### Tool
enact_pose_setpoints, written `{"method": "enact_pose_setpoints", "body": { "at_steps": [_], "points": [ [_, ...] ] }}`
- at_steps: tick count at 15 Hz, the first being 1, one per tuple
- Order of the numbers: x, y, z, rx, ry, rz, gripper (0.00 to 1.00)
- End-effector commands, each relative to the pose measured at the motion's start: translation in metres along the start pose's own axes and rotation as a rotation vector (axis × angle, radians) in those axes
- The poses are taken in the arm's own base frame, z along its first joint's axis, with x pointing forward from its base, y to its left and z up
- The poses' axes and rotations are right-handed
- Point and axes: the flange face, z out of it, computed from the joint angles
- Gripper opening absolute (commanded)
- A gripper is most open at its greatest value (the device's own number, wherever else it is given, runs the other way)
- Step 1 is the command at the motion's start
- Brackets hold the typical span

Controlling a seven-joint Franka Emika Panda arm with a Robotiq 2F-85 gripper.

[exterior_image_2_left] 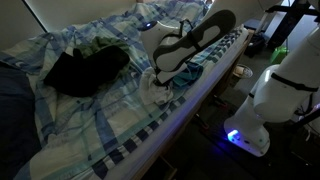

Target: Move the white cloth to the right side of the bed

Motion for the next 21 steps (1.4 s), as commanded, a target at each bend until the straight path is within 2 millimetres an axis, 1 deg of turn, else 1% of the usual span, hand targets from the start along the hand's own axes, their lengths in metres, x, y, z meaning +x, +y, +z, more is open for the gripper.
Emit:
{"method": "enact_pose_setpoints", "body": {
  "at_steps": [1, 4, 9, 10, 21],
  "points": [
    [-0.001, 0.003, -0.003, -0.019, -0.004, -0.031, 0.38],
    [-0.014, 0.009, -0.022, -0.044, -0.020, -0.045, 0.58],
    [-0.032, 0.014, -0.049, -0.070, -0.005, -0.054, 0.99],
    [-0.034, 0.013, -0.054, -0.063, 0.002, -0.056, 1.00],
    [-0.055, -0.002, -0.099, -0.053, 0.126, -0.124, 1.00]
  ]
}}
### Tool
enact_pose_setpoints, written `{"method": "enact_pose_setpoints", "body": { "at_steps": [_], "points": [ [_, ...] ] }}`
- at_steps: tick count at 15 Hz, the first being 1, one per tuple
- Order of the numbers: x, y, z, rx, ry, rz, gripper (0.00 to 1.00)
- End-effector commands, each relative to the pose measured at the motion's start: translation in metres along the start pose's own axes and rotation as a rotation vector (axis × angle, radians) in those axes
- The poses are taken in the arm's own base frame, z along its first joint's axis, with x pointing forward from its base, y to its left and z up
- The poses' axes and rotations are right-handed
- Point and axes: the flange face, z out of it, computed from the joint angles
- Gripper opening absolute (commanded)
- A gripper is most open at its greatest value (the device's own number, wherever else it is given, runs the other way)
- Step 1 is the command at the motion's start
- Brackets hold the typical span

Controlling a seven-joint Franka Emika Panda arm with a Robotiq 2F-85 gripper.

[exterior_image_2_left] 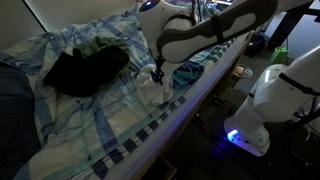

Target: Move the white cloth to the right side of the bed

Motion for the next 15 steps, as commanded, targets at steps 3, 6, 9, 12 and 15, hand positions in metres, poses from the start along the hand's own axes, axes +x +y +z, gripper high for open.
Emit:
{"method": "enact_pose_setpoints", "body": {
  "at_steps": [3, 6, 9, 12, 15],
  "points": [
    [-0.013, -0.001, -0.031, -0.020, 0.071, -0.030, 1.00],
    [-0.014, -0.005, -0.040, -0.005, 0.109, -0.041, 1.00],
    [-0.016, -0.015, -0.045, 0.008, 0.122, -0.062, 1.00],
    [-0.017, -0.016, -0.042, 0.004, 0.114, -0.052, 1.00],
    [-0.020, -0.022, -0.045, 0.003, 0.121, -0.069, 1.00]
  ]
}}
